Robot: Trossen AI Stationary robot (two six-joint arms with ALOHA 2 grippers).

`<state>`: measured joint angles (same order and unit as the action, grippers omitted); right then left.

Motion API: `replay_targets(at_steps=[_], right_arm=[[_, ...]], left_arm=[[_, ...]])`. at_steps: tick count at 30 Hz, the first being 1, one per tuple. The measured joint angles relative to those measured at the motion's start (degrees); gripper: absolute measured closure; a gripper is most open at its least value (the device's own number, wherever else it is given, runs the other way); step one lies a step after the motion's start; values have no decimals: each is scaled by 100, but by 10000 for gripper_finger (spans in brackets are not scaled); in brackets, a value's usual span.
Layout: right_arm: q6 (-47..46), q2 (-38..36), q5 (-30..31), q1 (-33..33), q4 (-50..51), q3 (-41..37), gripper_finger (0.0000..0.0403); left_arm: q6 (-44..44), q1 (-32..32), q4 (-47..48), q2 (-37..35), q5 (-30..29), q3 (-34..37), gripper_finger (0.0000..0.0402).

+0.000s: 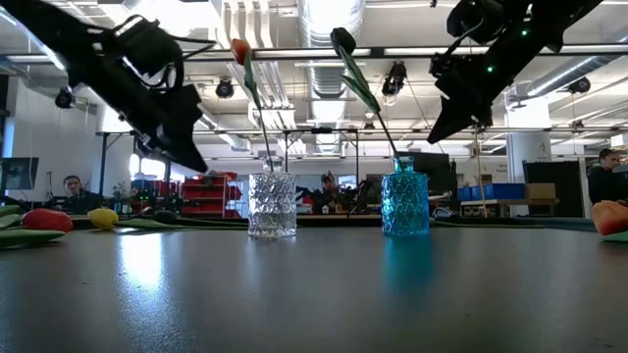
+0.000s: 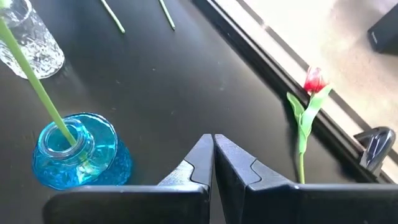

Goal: Sort flowers into vase by color
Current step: Put the top yellow flower into the transparent vase

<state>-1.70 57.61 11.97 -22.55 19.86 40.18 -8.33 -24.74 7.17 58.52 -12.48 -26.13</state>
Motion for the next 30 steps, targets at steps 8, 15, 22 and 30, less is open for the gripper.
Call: replay_targets(at_steps=[8, 15, 22, 30], right_arm=[[246, -52, 0, 0, -70, 0, 394], [430, -48, -43, 0, -69, 0, 394], [466, -48, -44, 0, -83, 0, 394], [475, -48, -42, 0, -61, 0, 394]], left_arm=[[197, -382, 1361, -224, 87, -365, 402], [930, -2000, 2164, -57, 2395, -644, 402], [1969, -2864, 3722, 736, 2808, -1876, 402], [2843, -2852, 4497, 1730, 2635, -2520, 362]])
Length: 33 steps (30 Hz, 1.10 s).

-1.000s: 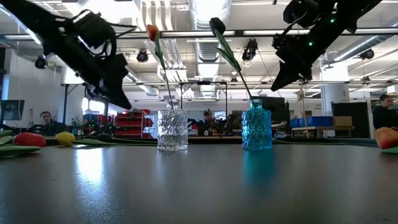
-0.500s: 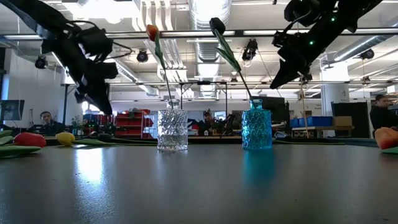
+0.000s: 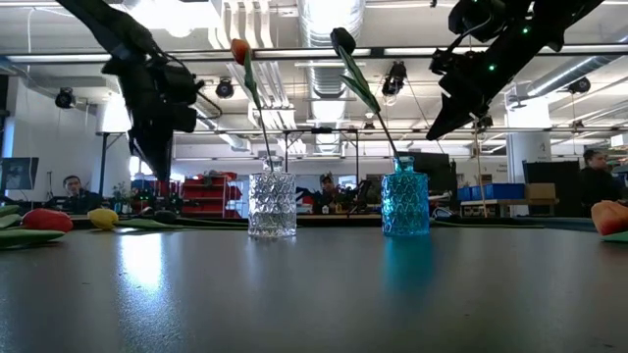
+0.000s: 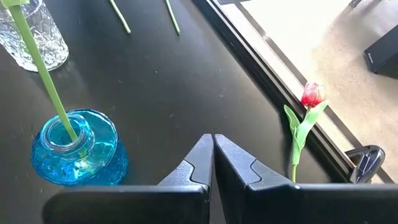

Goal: Sort flowers into vase by color
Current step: Put the top yellow flower into the transparent vase

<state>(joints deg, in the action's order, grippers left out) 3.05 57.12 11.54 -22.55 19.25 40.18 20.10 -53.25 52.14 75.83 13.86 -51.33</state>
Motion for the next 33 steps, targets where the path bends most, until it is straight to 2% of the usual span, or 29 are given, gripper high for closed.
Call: replay_targets(at_steps=[7, 12, 16, 21, 33], right_arm=[[72, 0, -1, 0, 20, -2, 394], [129, 0, 1, 0, 18, -2, 394], [153, 0, 1, 0, 20, -4, 394], [214, 0, 1, 0, 20, -4, 394], [304, 0, 3, 0, 28, -20, 394]], left_arm=[[28, 221, -31, 405, -829, 201, 299], [41, 420, -180, 572, -871, 403, 272], [106, 508, -370, 748, -943, 479, 267], [57, 503, -812, 1011, -1483, 476, 267], [178, 507, -981, 1584, -1483, 434, 268]])
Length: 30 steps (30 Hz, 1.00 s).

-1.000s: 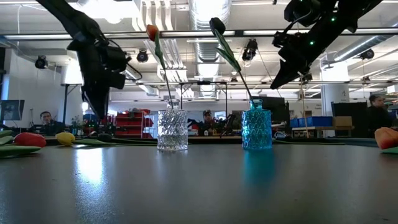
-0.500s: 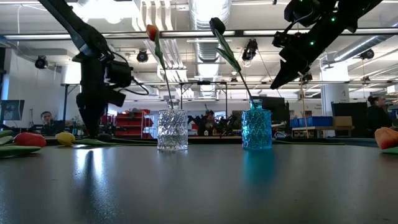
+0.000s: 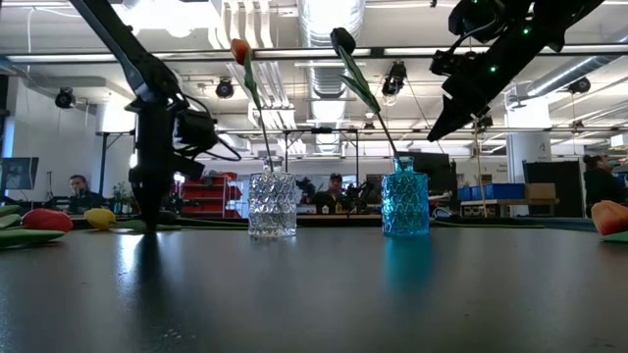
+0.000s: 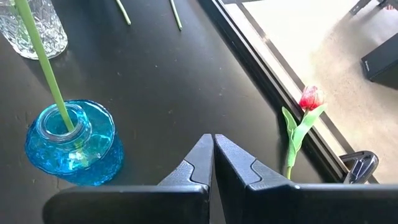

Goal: Sort flowers into vase by color
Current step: Put the top yellow flower into the transparent vase

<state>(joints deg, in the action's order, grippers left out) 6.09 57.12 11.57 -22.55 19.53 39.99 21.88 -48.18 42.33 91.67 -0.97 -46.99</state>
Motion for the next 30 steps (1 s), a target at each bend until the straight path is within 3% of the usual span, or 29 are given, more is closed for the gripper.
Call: replay_targets(at_steps=[6, 11, 20, 30], right_arm=[[-2, 0, 0, 0, -2, -2, 394], [4, 0, 2, 0, -7, -2, 394], [18, 0, 4, 1, -21, -2, 394], [128, -87, 473, 2, 250, 285, 394]], left_arm=[[-33, 7, 90, -32, -34, -8, 323], [-33, 0, 272, -453, -639, 32, 394], [-26, 46, 402, -1596, -2554, -60, 399], [225, 174, 378, -2800, -3373, -1200, 400]])
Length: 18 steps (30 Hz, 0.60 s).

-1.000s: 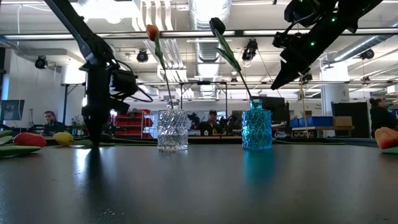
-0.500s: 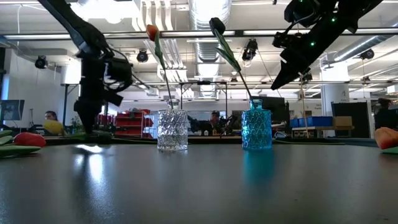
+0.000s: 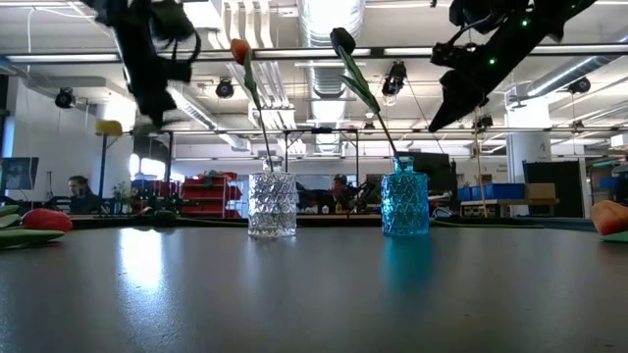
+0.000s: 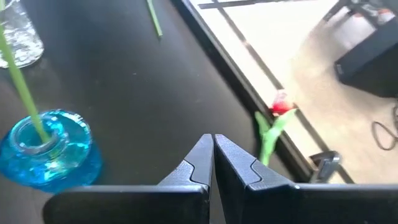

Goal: Sort flowers into vase by color
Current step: Put the top yellow flower into the transparent vase

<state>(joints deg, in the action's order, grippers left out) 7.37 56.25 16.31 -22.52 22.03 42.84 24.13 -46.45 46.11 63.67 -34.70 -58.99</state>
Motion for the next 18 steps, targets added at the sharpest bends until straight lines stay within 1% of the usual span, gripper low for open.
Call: replay_targets(at_steps=[3, 5, 7, 10, 12, 15, 18], right_arm=[[22, -10, 40, 0, 177, 215, 394], [47, -31, 36, 3, 182, 319, 394], [130, -36, 38, 45, 179, 414, 394], [267, -52, 32, 126, 189, 547, 394], [402, -74, 37, 205, 186, 641, 394], [589, -79, 259, 340, 241, 817, 394], [845, -77, 622, 502, 297, 994, 391]], left_arm=[[136, 113, 42, -212, -50, -461, 400], [121, 186, 204, -292, 199, -832, 400], [-75, 269, 615, -307, 732, -1248, 400], [-581, 369, 1369, -246, 1792, -1910, 400], [-930, 427, 1811, -206, 2379, -2268, 400], [-1440, 516, 2219, -202, 3165, -2610, 400], [-2184, 541, 2415, -247, 3974, -2765, 400]])
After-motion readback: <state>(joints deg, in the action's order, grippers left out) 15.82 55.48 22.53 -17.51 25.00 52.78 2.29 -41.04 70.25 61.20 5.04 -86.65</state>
